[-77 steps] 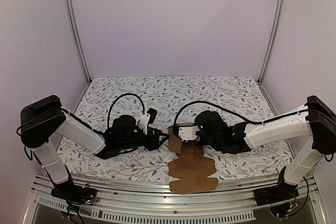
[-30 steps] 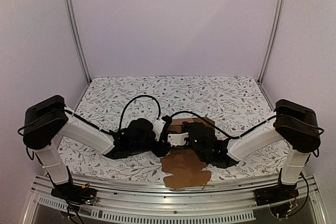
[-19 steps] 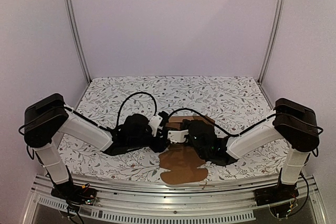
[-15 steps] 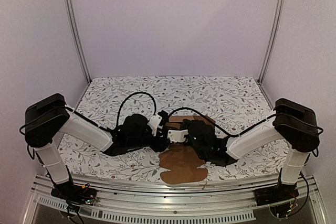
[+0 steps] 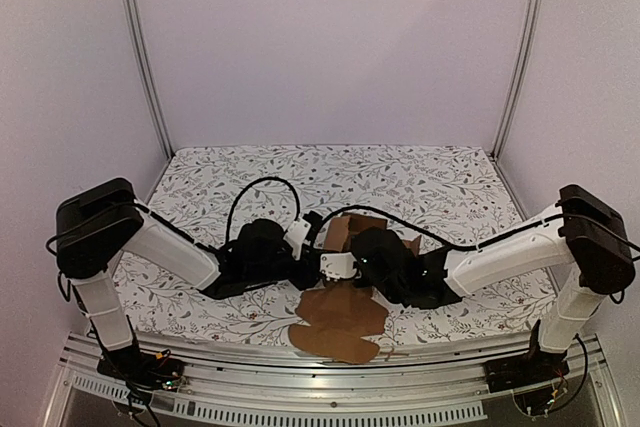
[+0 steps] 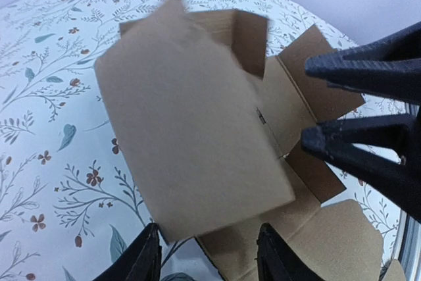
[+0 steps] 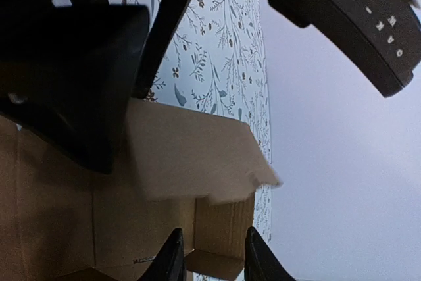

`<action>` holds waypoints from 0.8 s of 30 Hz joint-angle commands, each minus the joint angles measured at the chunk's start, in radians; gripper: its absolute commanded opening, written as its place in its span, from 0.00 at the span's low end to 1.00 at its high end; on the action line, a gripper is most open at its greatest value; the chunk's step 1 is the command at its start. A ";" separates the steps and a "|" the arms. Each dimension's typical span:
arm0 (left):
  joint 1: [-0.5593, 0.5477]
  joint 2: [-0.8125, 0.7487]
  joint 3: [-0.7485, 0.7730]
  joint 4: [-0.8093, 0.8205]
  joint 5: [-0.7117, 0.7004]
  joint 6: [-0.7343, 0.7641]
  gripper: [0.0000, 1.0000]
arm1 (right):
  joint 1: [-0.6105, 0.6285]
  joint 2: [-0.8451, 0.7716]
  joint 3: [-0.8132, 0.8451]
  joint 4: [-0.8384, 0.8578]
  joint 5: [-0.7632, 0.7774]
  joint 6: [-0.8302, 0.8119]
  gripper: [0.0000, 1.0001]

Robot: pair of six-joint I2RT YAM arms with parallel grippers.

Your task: Fold the paper box

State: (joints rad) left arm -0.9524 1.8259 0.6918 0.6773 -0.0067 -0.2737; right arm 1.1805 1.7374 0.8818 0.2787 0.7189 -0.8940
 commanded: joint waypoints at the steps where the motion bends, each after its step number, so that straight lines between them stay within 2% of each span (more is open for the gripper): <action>1: 0.012 0.032 0.030 0.046 0.030 -0.001 0.49 | 0.008 -0.048 0.052 -0.272 -0.111 0.155 0.33; 5: 0.012 0.041 0.035 0.048 0.036 -0.001 0.48 | -0.031 -0.060 0.089 -0.366 -0.159 0.207 0.36; 11: 0.018 -0.028 0.032 -0.033 -0.025 -0.049 0.51 | -0.156 -0.159 0.178 -0.576 -0.375 0.307 0.40; 13: 0.027 -0.076 0.055 -0.149 -0.121 -0.116 0.55 | -0.234 -0.178 0.217 -0.656 -0.467 0.351 0.41; 18: 0.096 -0.103 0.241 -0.550 -0.188 -0.203 0.56 | -0.380 -0.198 0.261 -0.690 -0.587 0.480 0.43; 22: 0.133 -0.029 0.455 -0.854 -0.168 -0.175 0.57 | -0.461 -0.200 0.282 -0.733 -0.650 0.545 0.47; 24: 0.151 0.017 0.529 -0.937 -0.151 -0.172 0.57 | -0.491 -0.203 0.284 -0.748 -0.672 0.562 0.52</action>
State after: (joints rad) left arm -0.8345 1.7687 1.0943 0.0799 -0.1562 -0.4366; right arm 0.7322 1.5482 1.1454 -0.3782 0.1551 -0.4232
